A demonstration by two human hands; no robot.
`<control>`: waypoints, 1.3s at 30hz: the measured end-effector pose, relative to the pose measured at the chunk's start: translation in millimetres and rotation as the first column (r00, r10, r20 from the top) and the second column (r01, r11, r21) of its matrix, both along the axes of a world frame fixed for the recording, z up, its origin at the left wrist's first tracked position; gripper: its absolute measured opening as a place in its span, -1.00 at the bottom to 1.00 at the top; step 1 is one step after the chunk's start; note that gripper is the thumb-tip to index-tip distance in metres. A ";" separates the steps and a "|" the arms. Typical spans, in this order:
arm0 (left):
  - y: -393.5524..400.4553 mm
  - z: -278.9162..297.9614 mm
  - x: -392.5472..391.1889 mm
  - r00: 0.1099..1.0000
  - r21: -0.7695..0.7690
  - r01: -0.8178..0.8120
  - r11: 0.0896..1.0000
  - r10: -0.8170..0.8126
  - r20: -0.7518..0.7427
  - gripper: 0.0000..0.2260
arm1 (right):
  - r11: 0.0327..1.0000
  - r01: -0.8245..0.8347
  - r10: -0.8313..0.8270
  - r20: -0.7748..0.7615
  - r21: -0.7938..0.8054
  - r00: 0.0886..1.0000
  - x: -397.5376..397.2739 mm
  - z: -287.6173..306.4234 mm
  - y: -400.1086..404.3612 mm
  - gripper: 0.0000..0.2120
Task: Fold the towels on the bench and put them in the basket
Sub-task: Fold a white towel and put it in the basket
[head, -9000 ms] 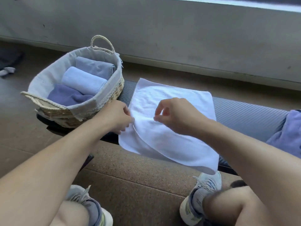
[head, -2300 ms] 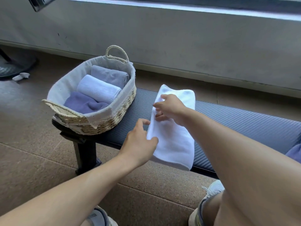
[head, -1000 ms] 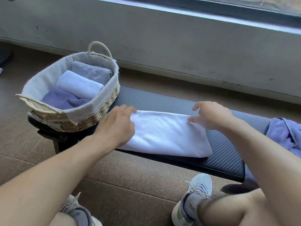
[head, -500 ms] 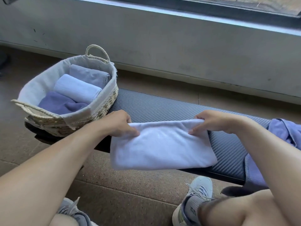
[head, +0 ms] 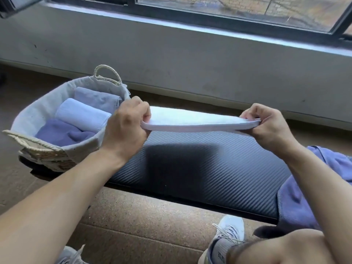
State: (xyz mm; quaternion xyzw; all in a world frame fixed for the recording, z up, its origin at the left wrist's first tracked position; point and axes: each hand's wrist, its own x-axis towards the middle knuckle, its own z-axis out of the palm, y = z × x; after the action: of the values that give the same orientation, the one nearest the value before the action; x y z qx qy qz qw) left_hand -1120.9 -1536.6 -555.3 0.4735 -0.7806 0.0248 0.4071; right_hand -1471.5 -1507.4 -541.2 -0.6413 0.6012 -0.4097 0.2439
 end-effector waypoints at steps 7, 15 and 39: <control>34.0 -30.0 4.0 0.784 0.557 -0.208 0.804 -0.203 0.586 -0.85 | 0.768 0.025 0.441 -0.558 0.640 0.703 -0.3 -30.0 17.8 -0.77; 42.3 -7.7 -1.5 0.724 0.480 -0.375 0.793 -0.072 0.686 -0.83 | 0.673 0.187 0.475 -0.611 0.716 0.633 15.0 6.0 28.0 -0.90; -1.5 -95.9 -17.1 0.877 0.646 -0.167 0.745 -0.188 0.443 -0.11 | 0.914 0.154 0.158 -0.679 0.376 0.717 46.8 -101.9 9.6 -0.20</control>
State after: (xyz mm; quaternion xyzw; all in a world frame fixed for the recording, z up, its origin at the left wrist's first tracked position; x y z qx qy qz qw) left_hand -1138.0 -1538.2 -651.2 0.5609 -0.8158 -0.1412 0.0038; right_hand -1424.7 -1497.8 -643.2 -0.6832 0.7190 -0.0034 0.1275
